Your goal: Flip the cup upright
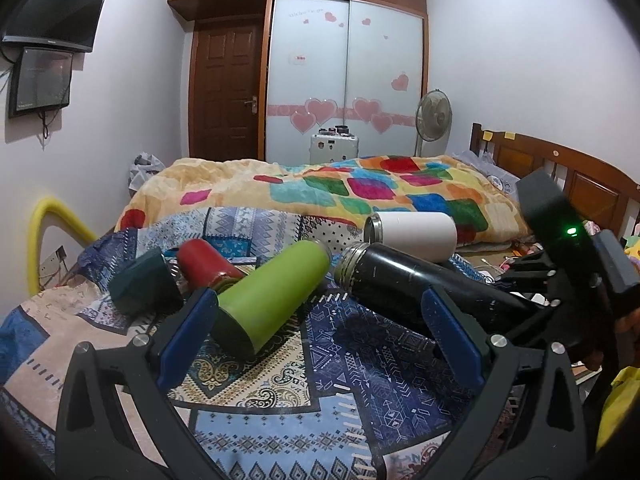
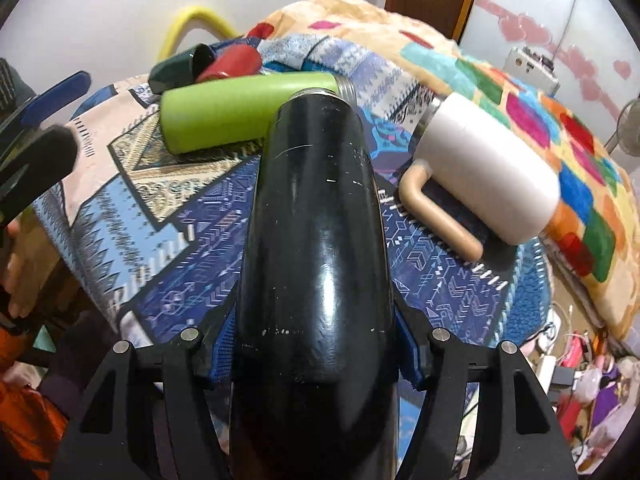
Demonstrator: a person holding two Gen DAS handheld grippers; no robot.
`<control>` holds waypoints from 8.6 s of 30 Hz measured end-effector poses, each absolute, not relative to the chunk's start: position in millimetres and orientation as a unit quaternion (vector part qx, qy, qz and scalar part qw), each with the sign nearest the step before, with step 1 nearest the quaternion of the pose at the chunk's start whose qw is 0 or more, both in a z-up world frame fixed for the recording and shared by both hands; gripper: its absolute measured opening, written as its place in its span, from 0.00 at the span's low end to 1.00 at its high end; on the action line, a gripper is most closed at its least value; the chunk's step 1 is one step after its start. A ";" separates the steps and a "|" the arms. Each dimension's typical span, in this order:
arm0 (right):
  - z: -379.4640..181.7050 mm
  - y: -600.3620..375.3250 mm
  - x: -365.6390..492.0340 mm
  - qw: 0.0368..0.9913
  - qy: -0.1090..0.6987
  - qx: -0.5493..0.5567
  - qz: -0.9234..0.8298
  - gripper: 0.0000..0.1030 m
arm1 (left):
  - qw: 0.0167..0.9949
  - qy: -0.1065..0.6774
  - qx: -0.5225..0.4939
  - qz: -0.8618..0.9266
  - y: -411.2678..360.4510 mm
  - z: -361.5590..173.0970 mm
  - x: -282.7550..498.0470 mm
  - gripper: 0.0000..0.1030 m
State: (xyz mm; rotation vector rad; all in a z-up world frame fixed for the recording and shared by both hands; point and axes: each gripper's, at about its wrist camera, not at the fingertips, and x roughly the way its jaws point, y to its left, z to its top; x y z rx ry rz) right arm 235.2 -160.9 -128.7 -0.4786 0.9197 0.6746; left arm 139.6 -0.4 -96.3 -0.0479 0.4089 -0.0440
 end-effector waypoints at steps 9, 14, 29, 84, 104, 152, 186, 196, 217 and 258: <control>-108.7 -150.8 209.8 0.831 0.392 -0.211 0.333 0.60 | 0.981 0.193 -0.026 -0.014 11.6 -83.9 117.1 1.00; -114.9 -138.6 195.1 0.830 0.390 -0.202 0.345 0.60 | 0.980 0.197 -0.022 -0.004 16.8 -84.6 109.5 1.00; -150.5 -113.3 202.9 0.816 0.437 -0.184 0.330 0.60 | 0.971 0.238 -0.030 -0.007 35.1 -114.7 106.3 1.00; -145.5 -160.3 185.7 0.865 0.364 -0.131 0.321 0.68 | 0.950 0.309 0.040 0.007 22.5 -141.3 167.7 1.00; -120.6 -193.8 194.7 0.918 0.296 -0.059 0.258 0.69 | 0.883 0.461 0.001 -0.088 -19.4 -158.0 224.0 0.83; -89.2 -223.8 183.9 0.940 0.202 -0.018 0.273 0.87 | 0.944 0.313 0.025 -0.104 -21.4 -49.0 194.0 0.62; -47.2 -219.8 129.2 0.949 0.152 -0.001 0.276 0.87 | 0.974 0.220 0.020 -0.041 -2.3 -30.4 99.4 0.69; -9.4 -220.1 65.2 0.956 0.084 0.043 0.279 0.87 | 0.993 0.119 0.004 -0.028 -1.4 2.6 18.8 0.69; -7.1 -202.0 11.0 0.976 0.031 0.021 0.213 1.00 | 0.999 0.051 0.003 -0.012 -3.3 11.3 -40.8 1.00; -7.9 -207.8 7.9 0.978 0.030 0.027 0.205 1.00 | 0.998 0.062 0.005 -0.011 -3.6 6.1 -34.1 1.00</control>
